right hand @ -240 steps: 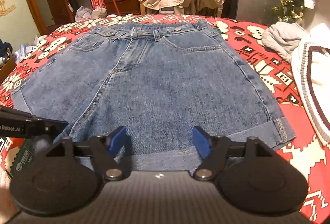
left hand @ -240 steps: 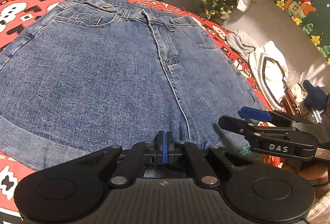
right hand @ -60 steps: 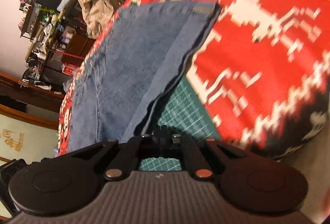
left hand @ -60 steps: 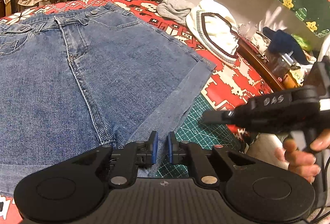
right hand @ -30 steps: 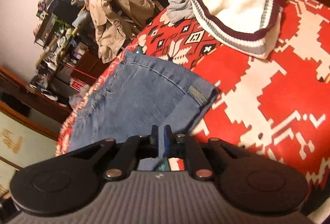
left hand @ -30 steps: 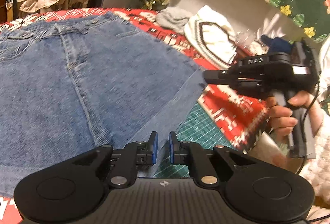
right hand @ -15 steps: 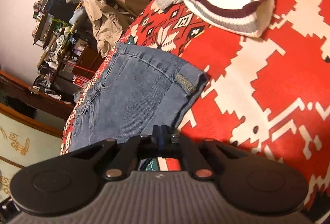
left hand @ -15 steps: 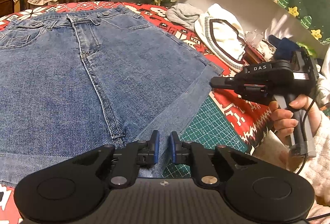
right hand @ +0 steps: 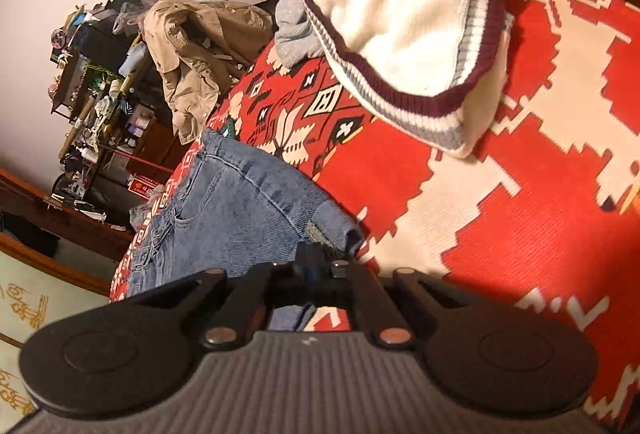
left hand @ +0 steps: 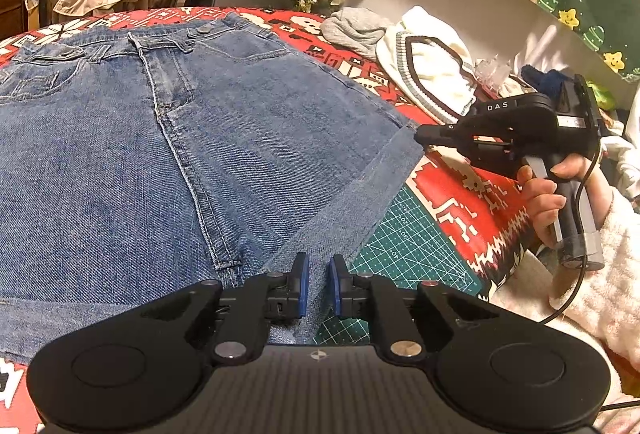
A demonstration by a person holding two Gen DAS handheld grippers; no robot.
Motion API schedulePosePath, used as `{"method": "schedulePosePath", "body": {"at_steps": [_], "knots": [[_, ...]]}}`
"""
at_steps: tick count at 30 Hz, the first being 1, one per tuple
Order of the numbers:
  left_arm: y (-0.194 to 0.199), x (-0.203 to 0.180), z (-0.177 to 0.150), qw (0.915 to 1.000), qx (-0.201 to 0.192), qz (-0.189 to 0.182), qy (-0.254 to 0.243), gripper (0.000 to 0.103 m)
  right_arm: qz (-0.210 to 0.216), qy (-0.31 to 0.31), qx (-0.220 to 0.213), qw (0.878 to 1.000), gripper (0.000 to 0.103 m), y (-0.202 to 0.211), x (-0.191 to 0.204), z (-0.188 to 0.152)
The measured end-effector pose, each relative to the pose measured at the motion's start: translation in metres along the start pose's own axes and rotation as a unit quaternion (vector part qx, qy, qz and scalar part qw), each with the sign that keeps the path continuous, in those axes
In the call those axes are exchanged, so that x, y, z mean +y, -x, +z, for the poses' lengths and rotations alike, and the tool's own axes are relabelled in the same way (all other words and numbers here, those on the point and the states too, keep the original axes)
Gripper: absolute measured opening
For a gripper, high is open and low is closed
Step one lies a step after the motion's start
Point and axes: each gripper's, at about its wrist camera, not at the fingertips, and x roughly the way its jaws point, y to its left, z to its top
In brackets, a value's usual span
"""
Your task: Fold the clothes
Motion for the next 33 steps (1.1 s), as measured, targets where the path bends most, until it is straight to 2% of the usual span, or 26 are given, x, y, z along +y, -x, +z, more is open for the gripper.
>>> {"method": "schedulePosePath", "body": {"at_steps": [3, 6, 8, 11, 13, 14, 16, 19, 21, 23, 25, 26, 27, 29, 33], "knots": [[0.000, 0.000, 0.001, 1.0000, 0.001, 0.000, 0.000, 0.013, -0.011, -0.005, -0.009, 1.000, 0.000, 0.007, 0.001, 0.000], [0.000, 0.000, 0.001, 1.0000, 0.003, 0.000, -0.003, 0.013, -0.037, -0.004, -0.021, 0.999, 0.007, 0.014, 0.000, 0.006], [0.000, 0.000, 0.002, 1.0000, 0.004, 0.000, -0.001, 0.013, -0.023, -0.015, -0.017, 0.999, 0.007, 0.018, -0.001, 0.010], [0.000, 0.001, 0.001, 1.0000, 0.003, -0.001, 0.001, 0.013, -0.015, 0.004, -0.011, 1.000, 0.008, 0.019, 0.009, 0.013], [0.000, 0.000, 0.001, 1.0000, 0.002, -0.002, 0.001, 0.013, -0.030, 0.003, -0.004, 1.000, 0.008, 0.015, 0.010, 0.013], [0.000, 0.000, 0.001, 1.0000, 0.002, -0.002, 0.001, 0.013, -0.039, 0.002, 0.000, 0.999, 0.008, 0.012, 0.011, 0.013], [0.000, 0.001, 0.001, 1.0000, 0.002, -0.003, 0.002, 0.013, -0.043, -0.010, -0.001, 0.999, 0.000, 0.010, 0.004, 0.013], [0.000, 0.003, 0.000, 1.0000, 0.001, -0.006, 0.005, 0.013, -0.048, -0.014, -0.001, 0.999, 0.000, 0.014, 0.000, 0.014], [0.000, 0.002, 0.001, 1.0000, 0.003, -0.007, 0.003, 0.013, -0.053, 0.005, 0.004, 0.999, 0.009, 0.020, 0.007, 0.015], [-0.001, 0.002, 0.003, 0.9999, 0.009, -0.009, 0.002, 0.013, -0.055, 0.041, 0.007, 0.998, 0.011, 0.028, 0.020, 0.014], [-0.002, 0.000, 0.005, 0.9999, 0.013, -0.011, 0.000, 0.018, -0.057, 0.073, 0.014, 0.996, 0.018, 0.036, 0.034, 0.011], [-0.002, -0.002, 0.006, 0.9998, 0.015, -0.014, -0.001, 0.025, -0.058, 0.084, 0.019, 0.995, 0.022, 0.039, 0.041, 0.009], [-0.002, -0.003, 0.006, 0.9997, 0.017, -0.018, -0.002, 0.032, -0.059, 0.095, 0.025, 0.993, 0.030, 0.043, 0.048, 0.007], [-0.003, -0.008, 0.007, 0.9996, 0.019, -0.018, -0.005, 0.039, -0.062, 0.110, 0.040, 0.991, 0.036, 0.048, 0.059, 0.001], [-0.005, -0.020, 0.009, 0.9996, 0.019, -0.002, -0.019, 0.045, -0.069, 0.149, 0.050, 0.985, 0.061, 0.060, 0.084, -0.016]]}}
